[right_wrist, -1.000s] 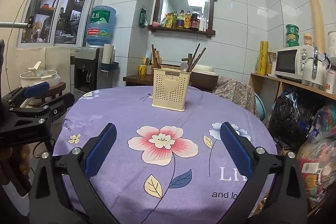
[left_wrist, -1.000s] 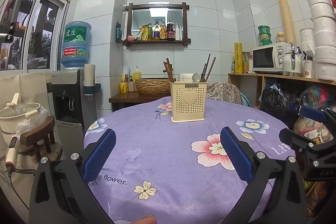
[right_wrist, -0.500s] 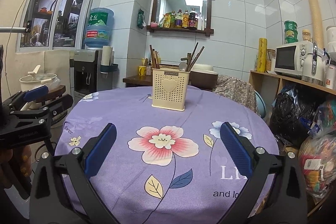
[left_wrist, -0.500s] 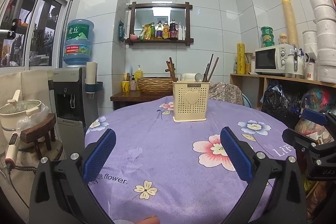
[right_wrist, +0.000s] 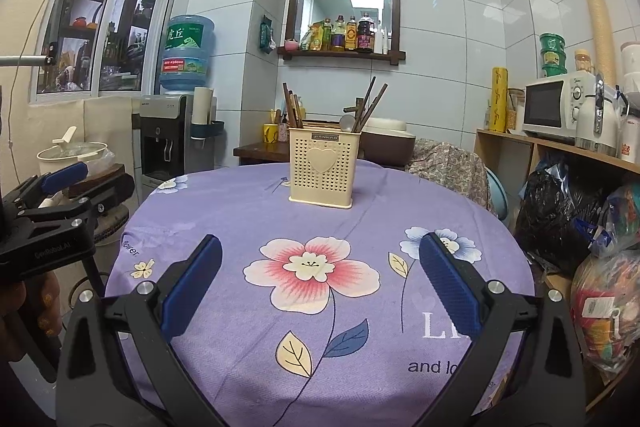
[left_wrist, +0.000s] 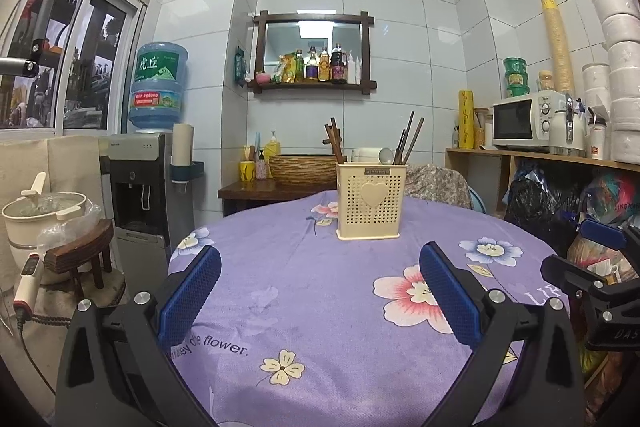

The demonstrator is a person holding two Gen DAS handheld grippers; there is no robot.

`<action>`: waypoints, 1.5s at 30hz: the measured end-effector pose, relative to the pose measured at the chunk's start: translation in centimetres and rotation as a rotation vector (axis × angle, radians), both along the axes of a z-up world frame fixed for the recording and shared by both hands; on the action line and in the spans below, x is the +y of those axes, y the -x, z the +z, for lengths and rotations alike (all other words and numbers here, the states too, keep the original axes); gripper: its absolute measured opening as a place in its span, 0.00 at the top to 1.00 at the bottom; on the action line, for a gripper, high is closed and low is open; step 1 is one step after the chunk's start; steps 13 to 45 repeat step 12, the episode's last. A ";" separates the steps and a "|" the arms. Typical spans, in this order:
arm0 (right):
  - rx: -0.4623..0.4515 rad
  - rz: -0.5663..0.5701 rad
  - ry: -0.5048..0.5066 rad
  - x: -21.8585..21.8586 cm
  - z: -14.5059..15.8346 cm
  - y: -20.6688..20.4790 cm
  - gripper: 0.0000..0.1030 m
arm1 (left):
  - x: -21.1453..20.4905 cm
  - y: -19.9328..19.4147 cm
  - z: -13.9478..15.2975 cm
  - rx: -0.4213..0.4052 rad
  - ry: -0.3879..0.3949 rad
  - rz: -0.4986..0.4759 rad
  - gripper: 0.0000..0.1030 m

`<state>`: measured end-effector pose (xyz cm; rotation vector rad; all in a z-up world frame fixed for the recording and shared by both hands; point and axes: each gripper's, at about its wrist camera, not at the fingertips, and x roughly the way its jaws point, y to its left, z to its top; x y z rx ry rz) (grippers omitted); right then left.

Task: Organize utensils

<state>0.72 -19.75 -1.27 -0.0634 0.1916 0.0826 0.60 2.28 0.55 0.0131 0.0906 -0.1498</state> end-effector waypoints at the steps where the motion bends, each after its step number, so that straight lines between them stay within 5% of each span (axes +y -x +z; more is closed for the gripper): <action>1: 0.000 -0.002 -0.003 0.0 0.0 0.0 0.06 | -0.1 0.0 0.0 -0.001 -0.004 0.001 0.04; 45: 0.009 -0.001 -0.017 -0.1 -0.2 -0.1 0.06 | 0.0 -0.5 0.2 0.039 0.001 0.010 0.05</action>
